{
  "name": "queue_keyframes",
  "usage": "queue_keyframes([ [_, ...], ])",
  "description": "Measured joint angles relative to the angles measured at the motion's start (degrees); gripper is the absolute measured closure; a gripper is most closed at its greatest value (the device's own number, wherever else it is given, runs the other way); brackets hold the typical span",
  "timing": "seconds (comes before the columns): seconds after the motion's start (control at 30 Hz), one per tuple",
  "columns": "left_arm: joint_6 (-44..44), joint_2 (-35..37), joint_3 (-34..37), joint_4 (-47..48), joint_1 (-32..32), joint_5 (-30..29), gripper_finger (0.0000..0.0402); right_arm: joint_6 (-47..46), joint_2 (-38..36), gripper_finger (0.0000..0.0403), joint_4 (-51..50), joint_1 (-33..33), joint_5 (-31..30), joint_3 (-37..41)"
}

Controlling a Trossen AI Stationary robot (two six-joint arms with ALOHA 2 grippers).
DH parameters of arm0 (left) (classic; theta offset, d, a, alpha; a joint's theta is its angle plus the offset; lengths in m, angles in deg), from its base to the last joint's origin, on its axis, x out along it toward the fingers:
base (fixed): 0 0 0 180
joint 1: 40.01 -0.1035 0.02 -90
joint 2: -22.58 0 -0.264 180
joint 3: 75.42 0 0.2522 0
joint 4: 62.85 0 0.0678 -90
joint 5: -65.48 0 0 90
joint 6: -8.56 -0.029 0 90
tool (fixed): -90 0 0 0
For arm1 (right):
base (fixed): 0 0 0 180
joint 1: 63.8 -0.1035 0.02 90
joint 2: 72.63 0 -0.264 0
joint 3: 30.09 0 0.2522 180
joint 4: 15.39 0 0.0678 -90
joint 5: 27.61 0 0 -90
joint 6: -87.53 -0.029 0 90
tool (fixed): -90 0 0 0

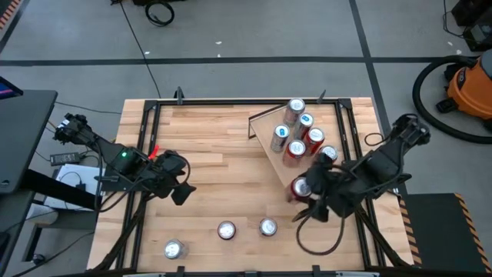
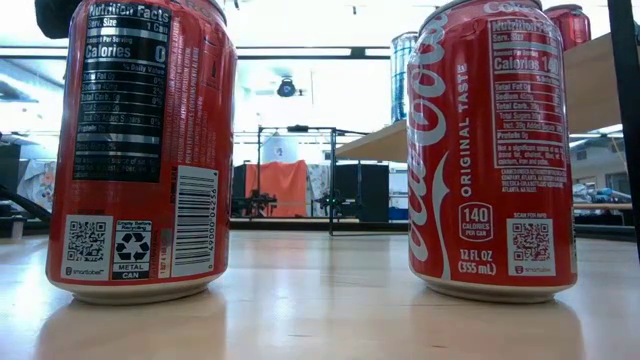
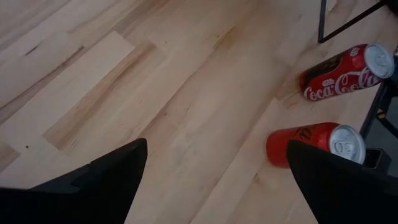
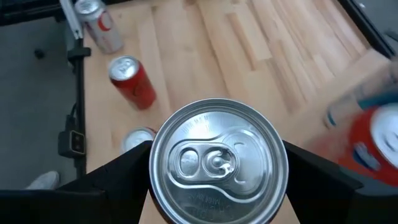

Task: Place canned beverage on shelf
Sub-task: Put the top left red soda can on the shelf

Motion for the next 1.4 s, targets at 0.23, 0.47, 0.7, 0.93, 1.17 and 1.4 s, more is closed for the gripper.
queue_keyframes([
  [0.23,0.10,0.00,0.00,-1.79,0.00,0.00,0.0006,-6.31,-7.80,0.0082,0.48,-1.34,-3.01,10.79],
  [0.47,0.95,0.00,0.01,-1.78,0.00,0.00,0.0006,-9.33,-14.26,0.0082,0.21,-3.95,-3.01,15.74],
  [0.7,1.14,0.00,0.00,-1.76,0.00,0.00,0.0006,-8.26,-15.60,0.0082,-6.19,-5.29,0.55,16.07],
  [0.93,1.14,-0.01,0.00,-1.72,0.00,0.00,0.0006,-8.15,-15.17,0.0082,-8.62,-5.44,1.43,16.07],
  [1.17,1.11,-0.02,0.00,-1.71,0.00,0.00,0.0006,-8.19,-15.17,0.0081,-8.25,-5.41,3.35,18.28],
  [1.4,1.11,-0.02,0.00,-1.71,0.00,0.00,0.0006,-10.37,-15.11,0.0070,-6.81,-5.61,6.05,20.46],
])
